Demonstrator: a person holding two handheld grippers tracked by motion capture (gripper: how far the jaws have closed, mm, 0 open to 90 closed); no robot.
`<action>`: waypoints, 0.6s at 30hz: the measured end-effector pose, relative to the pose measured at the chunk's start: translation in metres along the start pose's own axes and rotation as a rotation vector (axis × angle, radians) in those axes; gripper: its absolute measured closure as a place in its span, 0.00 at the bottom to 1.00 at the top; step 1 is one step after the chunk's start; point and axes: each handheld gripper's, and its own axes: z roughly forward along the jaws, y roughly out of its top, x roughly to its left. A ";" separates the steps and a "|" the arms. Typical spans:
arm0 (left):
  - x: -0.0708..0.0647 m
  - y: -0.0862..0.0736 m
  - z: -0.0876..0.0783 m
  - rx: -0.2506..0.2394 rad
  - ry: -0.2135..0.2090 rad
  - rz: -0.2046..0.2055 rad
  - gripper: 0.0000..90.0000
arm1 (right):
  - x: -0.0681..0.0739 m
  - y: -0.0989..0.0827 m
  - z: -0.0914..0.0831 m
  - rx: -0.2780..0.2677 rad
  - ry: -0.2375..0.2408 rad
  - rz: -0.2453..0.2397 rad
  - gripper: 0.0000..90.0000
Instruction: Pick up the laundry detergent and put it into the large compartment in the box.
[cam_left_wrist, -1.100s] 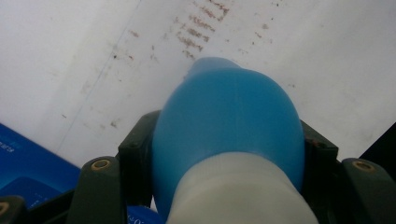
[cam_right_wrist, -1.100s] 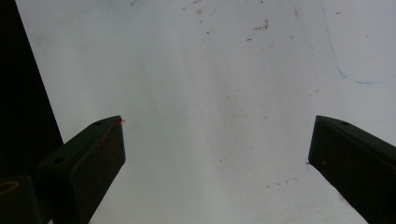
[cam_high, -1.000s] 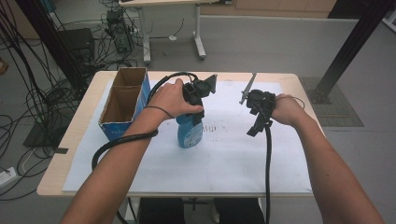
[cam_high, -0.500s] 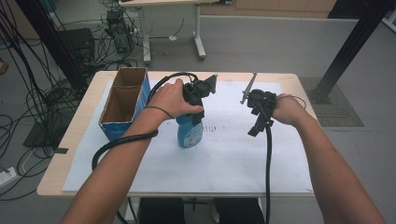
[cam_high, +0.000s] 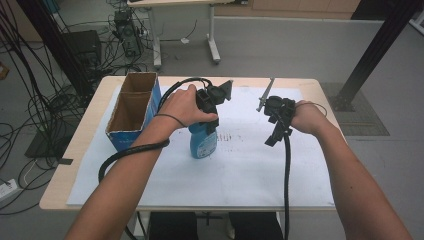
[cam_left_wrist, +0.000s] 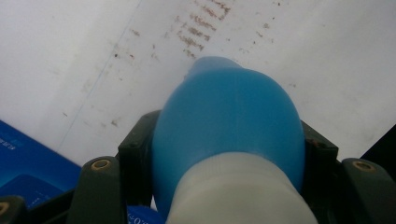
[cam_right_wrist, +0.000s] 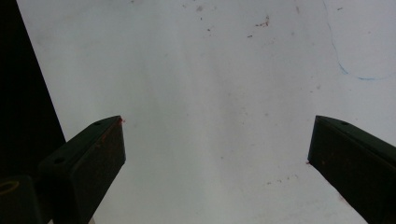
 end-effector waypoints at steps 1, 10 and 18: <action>0.000 0.000 0.000 -0.001 0.000 -0.001 0.42 | 0.000 0.000 0.000 0.000 -0.001 0.000 0.04; -0.001 0.000 0.000 0.000 0.002 -0.003 0.42 | 0.001 0.001 0.000 -0.001 -0.005 -0.006 0.04; -0.001 0.001 0.000 0.003 0.004 -0.005 0.42 | 0.001 -0.002 0.001 -0.008 -0.003 0.000 0.04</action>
